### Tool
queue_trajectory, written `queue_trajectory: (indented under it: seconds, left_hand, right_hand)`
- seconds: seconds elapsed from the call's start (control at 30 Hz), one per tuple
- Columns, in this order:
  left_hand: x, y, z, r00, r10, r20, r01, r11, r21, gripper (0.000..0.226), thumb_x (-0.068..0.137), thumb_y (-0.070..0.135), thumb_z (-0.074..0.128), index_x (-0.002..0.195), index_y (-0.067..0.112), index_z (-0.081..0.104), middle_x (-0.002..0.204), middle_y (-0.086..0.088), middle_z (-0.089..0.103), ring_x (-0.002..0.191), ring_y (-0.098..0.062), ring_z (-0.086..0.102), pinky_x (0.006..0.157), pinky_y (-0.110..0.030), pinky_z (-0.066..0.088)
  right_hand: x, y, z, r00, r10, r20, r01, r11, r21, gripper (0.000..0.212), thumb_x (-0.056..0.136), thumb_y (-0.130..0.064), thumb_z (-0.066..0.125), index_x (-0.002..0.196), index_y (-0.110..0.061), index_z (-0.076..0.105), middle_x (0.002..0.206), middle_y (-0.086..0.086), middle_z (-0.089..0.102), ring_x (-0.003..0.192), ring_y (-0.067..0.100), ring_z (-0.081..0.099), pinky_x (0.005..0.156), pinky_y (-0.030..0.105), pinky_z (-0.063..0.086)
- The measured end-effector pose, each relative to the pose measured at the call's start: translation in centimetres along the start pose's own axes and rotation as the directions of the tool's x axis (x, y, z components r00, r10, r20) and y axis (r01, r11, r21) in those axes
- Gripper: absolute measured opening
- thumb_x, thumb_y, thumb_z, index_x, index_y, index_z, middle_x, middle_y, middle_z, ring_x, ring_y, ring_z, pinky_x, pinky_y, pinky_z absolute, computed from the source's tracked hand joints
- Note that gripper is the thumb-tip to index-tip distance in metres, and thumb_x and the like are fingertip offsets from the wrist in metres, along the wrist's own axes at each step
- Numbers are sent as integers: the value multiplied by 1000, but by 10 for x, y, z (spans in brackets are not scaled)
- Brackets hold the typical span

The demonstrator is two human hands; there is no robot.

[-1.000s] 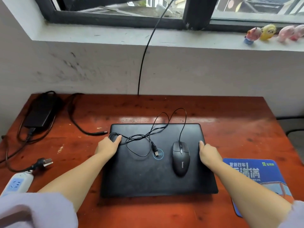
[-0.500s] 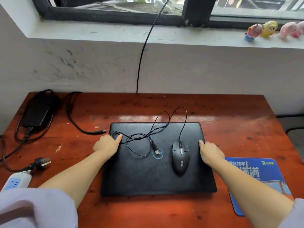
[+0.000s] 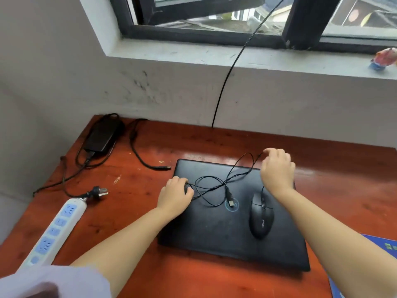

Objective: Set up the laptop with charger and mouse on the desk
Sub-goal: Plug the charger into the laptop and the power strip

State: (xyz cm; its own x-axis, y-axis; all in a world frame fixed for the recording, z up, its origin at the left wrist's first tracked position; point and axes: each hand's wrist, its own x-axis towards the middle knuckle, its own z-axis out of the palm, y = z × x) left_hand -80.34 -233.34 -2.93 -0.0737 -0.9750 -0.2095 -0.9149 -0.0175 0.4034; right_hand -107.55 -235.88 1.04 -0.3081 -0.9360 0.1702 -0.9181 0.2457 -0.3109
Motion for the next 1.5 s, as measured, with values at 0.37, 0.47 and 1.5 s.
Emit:
queue_trajectory:
  seconds: [0.37, 0.47, 1.5]
  left_hand:
    - [67, -89, -45, 996, 91, 16, -93, 984, 155, 44, 85, 14, 46, 129, 16, 49, 121, -9, 54, 115, -28, 48, 92, -40, 41]
    - [88, -107, -41, 979, 191, 70, -203, 949, 242, 45, 87, 21, 49, 132, 17, 46, 125, -8, 52, 116, -27, 47, 97, -38, 39]
    - [108, -118, -33, 953, 299, 49, -302, 951, 60, 16, 94, 21, 44, 106, 13, 51, 97, -6, 62, 92, -28, 54, 89, -38, 36]
  right_hand:
    - [0, -155, 89, 867, -278, 414, 239, 960, 146, 31, 98, -22, 33, 118, -10, 53, 119, 11, 56, 109, 32, 50, 88, 41, 41]
    - [6, -176, 113, 825, -242, 511, 204, 970, 131, 35, 99, -26, 30, 118, -8, 53, 120, 15, 55, 112, 34, 50, 91, 43, 41]
    - [11, -190, 143, 765, -278, 581, 335, 942, 11, 65, 97, -51, 15, 79, -9, 60, 91, 20, 69, 86, 38, 62, 66, 37, 36]
